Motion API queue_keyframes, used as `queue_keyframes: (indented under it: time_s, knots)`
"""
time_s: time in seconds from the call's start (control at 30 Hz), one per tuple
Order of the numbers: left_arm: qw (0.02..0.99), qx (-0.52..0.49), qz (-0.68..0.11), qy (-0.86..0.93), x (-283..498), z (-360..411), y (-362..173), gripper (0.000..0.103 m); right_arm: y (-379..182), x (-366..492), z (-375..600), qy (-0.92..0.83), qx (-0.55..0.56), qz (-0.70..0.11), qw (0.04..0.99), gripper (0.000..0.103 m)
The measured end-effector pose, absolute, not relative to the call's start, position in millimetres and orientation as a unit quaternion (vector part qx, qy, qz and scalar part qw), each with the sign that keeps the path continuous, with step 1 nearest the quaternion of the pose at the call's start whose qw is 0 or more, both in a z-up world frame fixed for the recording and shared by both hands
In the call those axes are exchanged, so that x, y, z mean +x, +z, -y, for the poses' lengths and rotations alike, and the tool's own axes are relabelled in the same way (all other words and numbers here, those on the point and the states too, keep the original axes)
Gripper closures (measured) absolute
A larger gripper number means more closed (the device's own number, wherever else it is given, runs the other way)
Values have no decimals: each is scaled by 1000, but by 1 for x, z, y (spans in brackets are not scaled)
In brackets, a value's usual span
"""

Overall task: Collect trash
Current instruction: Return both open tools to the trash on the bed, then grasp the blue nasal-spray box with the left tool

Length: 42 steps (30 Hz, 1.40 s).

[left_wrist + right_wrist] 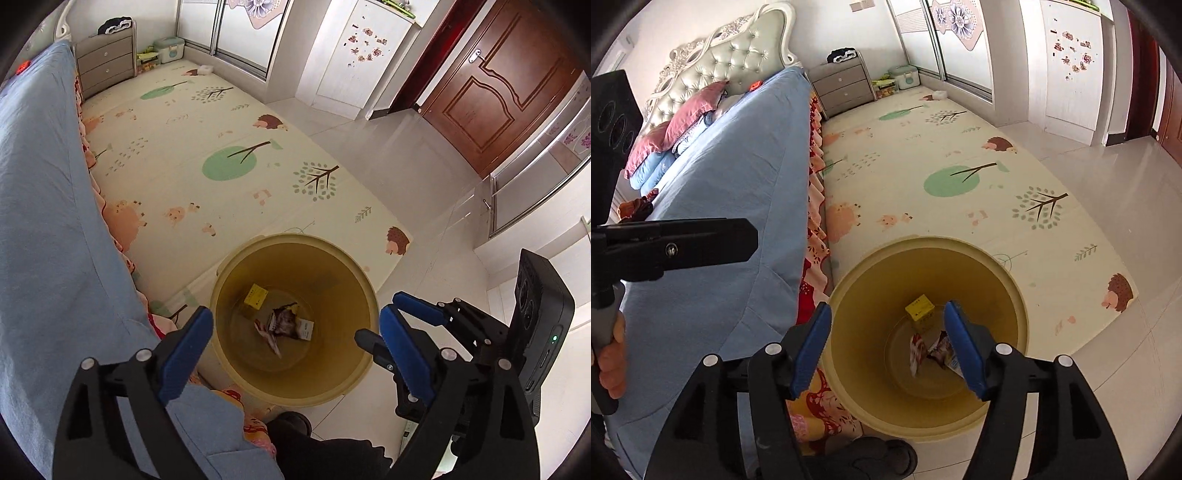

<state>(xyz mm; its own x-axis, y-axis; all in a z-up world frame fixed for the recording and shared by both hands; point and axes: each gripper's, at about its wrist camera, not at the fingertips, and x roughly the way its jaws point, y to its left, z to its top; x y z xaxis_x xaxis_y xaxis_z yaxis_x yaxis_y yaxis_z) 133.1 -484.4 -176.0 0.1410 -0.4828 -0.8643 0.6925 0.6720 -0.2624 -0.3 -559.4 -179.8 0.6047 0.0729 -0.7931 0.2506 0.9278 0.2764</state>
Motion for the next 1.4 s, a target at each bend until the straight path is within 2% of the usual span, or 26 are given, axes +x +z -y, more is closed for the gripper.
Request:
queue_keyframes:
  time_s: [0.4,0.73,1.13,1.4]
  knots:
    - [831,90,-416,-357,110,370,-80,10,-105,8,485,15,138,-383,914,41]
    - [888,55,-379,-254,114,230,-38,9,-51,35,374,109,95,-339,930,41]
    - [918,27,-368,-148,127,98,-36,8,-29,71,271,192,67,-315,927,41]
    - [909,14,-399,-123,150,61,-69,8,-30,96,233,220,55,-314,922,41]
